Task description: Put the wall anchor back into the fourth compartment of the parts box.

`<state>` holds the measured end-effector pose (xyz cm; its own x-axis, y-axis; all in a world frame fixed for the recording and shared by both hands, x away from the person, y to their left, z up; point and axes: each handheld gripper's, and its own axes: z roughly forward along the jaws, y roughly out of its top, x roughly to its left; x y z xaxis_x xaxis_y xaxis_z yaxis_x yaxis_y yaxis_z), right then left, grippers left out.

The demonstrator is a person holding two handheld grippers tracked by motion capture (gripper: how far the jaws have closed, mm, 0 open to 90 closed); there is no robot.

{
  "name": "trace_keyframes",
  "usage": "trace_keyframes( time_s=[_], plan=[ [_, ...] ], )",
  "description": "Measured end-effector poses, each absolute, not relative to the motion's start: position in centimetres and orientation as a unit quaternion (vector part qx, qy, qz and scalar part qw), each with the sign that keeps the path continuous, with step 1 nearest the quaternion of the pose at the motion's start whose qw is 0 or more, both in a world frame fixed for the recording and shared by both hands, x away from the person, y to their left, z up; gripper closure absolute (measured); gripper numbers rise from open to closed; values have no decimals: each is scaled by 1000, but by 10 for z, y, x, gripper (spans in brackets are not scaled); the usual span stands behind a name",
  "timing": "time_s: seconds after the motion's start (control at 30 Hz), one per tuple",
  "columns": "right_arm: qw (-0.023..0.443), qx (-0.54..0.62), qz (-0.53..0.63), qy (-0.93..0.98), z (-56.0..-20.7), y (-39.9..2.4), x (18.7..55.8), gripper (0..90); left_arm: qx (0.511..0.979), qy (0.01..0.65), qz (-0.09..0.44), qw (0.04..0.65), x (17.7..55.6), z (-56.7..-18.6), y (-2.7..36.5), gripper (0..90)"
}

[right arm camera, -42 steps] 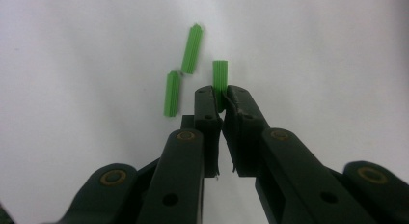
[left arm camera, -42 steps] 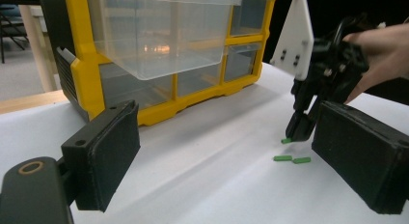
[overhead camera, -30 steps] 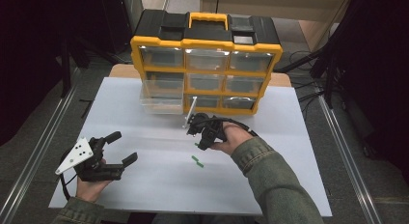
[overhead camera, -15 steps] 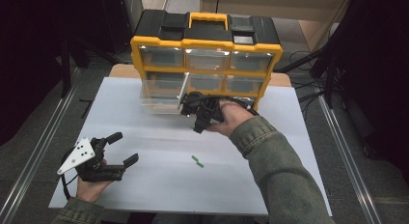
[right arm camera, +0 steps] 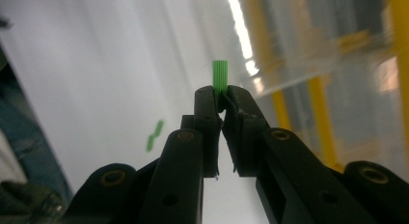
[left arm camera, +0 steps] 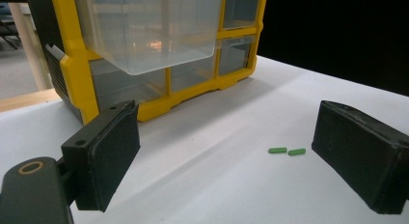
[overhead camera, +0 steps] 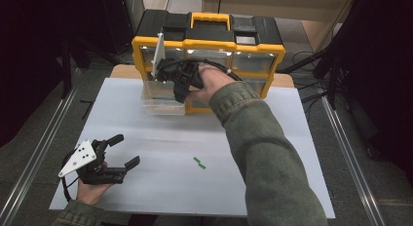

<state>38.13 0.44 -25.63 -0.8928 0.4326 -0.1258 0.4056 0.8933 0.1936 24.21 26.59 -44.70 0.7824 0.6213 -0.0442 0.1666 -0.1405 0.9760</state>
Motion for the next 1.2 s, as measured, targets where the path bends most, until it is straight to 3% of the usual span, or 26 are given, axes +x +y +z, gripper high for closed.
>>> trace_keyframes(
  time_s=[0.47,0.6,0.8,1.0,1.2],
  plan=[
    [74,240,66,966,-275,28,422,835,726,274,190,601,242,-447,268,90],
    [61,259,72,961,-274,24,423,617,726,274,189,601,244,-447,268,90],
    [74,270,76,957,-269,16,420,408,728,274,189,600,244,-448,267,90],
    [78,279,99,952,-260,2,407,324,727,274,189,600,244,-448,267,90],
    [92,284,102,949,-260,-13,385,320,727,273,189,601,244,-448,266,90]
  ],
)
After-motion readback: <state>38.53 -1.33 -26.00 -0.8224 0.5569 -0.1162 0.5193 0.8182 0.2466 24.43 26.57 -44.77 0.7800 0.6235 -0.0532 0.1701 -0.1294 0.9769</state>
